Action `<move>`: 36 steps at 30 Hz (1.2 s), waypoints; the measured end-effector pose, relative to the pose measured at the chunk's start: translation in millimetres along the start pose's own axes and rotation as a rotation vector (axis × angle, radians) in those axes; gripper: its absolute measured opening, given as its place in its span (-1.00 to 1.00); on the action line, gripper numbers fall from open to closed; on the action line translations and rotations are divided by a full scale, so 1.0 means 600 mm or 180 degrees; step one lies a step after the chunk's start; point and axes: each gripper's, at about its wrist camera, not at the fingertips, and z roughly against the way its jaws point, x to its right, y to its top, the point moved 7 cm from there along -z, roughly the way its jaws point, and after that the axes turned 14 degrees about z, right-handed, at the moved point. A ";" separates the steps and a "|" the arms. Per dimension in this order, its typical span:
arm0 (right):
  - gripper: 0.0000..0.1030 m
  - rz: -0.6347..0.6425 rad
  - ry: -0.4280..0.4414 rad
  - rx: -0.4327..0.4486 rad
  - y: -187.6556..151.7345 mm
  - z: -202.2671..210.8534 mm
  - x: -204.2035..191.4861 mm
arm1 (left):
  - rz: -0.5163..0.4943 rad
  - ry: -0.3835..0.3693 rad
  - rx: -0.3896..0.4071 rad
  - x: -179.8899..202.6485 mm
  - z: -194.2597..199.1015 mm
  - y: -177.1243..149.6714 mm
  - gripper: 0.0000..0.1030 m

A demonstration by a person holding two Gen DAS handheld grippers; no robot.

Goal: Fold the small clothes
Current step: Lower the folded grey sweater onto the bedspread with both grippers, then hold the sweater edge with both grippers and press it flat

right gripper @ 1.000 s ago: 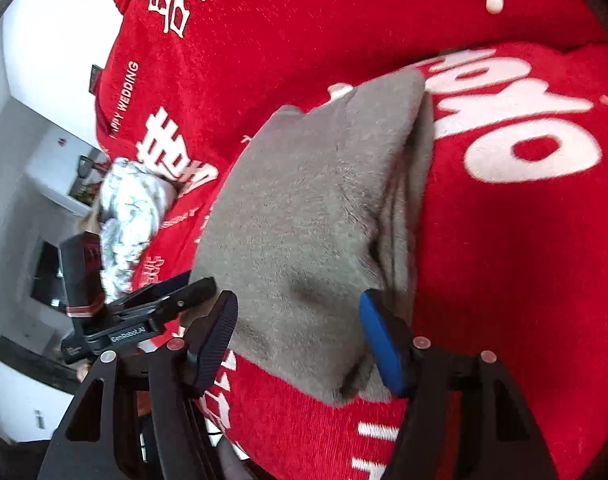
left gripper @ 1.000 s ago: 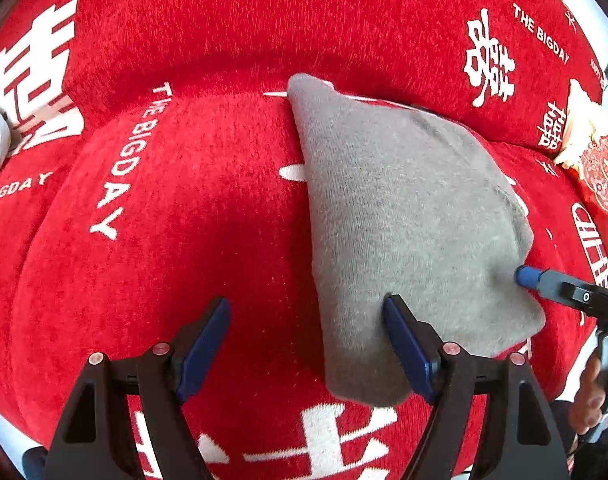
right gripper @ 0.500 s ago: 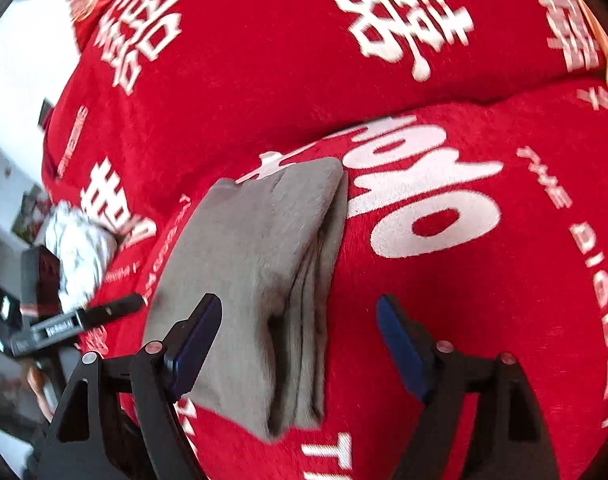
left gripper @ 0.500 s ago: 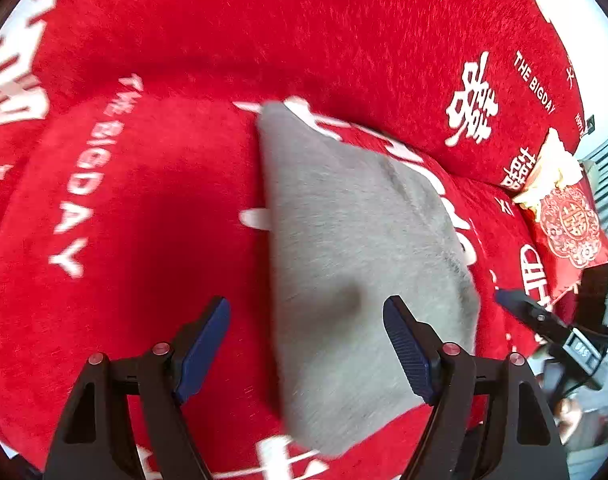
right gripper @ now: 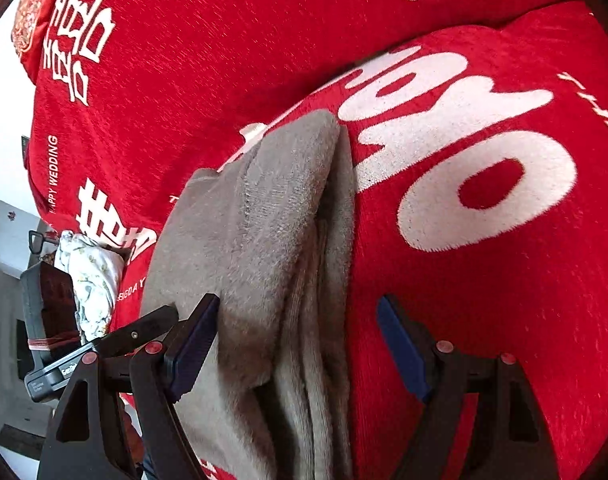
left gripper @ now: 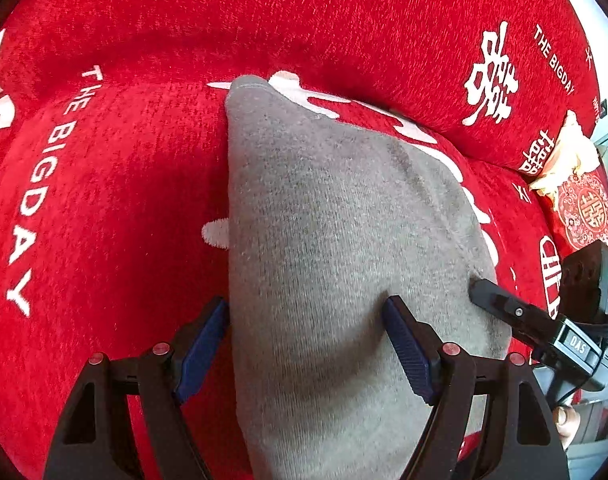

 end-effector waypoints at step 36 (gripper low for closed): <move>-0.12 0.0797 -0.0755 -0.0073 0.026 -0.017 -0.102 | -0.0327 -0.0161 0.0137 0.021 -0.001 0.005 -0.06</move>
